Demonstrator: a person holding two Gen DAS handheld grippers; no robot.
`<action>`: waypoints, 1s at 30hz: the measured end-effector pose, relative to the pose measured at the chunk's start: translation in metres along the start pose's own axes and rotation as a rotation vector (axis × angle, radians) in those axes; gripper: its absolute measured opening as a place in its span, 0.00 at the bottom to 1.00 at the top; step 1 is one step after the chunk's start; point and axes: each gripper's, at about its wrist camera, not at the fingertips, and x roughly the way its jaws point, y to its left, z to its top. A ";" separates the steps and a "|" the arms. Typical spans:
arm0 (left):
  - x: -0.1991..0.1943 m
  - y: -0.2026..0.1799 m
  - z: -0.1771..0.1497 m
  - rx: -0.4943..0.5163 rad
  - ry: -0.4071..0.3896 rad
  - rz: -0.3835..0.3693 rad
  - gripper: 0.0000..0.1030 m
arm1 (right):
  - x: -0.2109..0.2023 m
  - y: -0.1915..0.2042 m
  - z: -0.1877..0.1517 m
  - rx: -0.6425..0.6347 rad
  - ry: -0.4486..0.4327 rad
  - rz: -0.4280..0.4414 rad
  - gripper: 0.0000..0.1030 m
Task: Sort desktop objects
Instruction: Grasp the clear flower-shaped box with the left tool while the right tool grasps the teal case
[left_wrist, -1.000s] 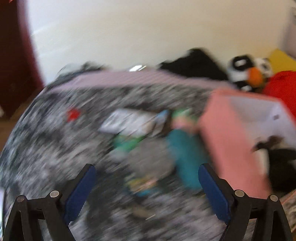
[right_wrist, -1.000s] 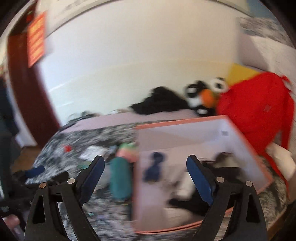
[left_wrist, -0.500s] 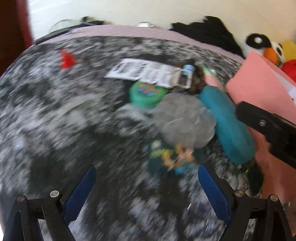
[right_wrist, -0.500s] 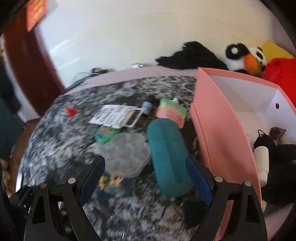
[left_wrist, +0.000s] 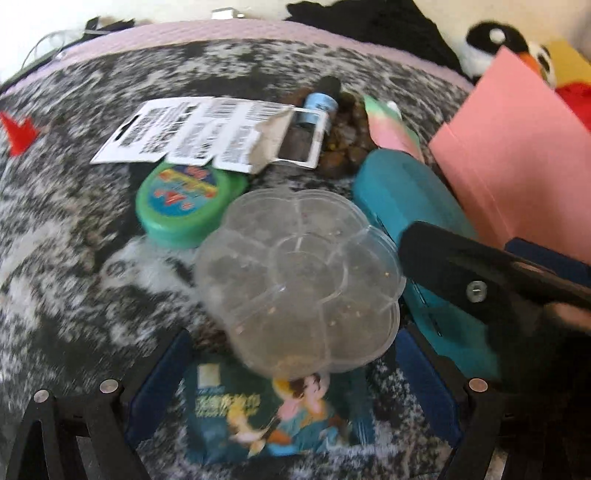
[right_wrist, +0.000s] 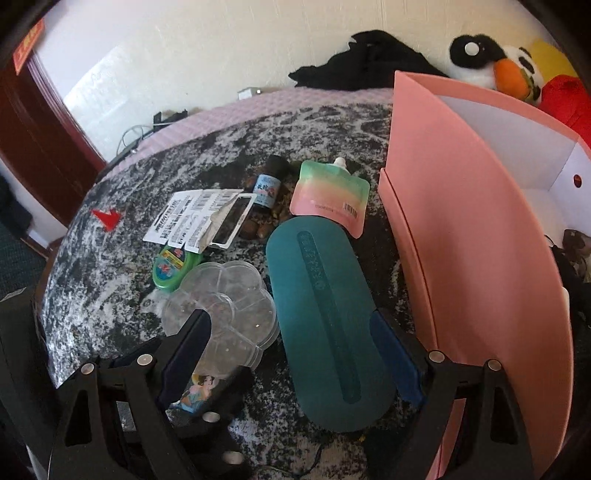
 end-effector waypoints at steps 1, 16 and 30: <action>0.003 -0.001 0.002 -0.001 0.001 -0.001 0.90 | 0.003 -0.001 0.001 0.004 0.007 -0.001 0.86; 0.020 -0.001 0.011 0.027 -0.014 0.004 0.92 | 0.016 -0.003 0.007 0.000 0.012 -0.030 0.81; -0.003 0.038 0.000 -0.029 0.036 0.087 0.91 | 0.016 0.000 0.001 -0.059 0.038 -0.046 0.82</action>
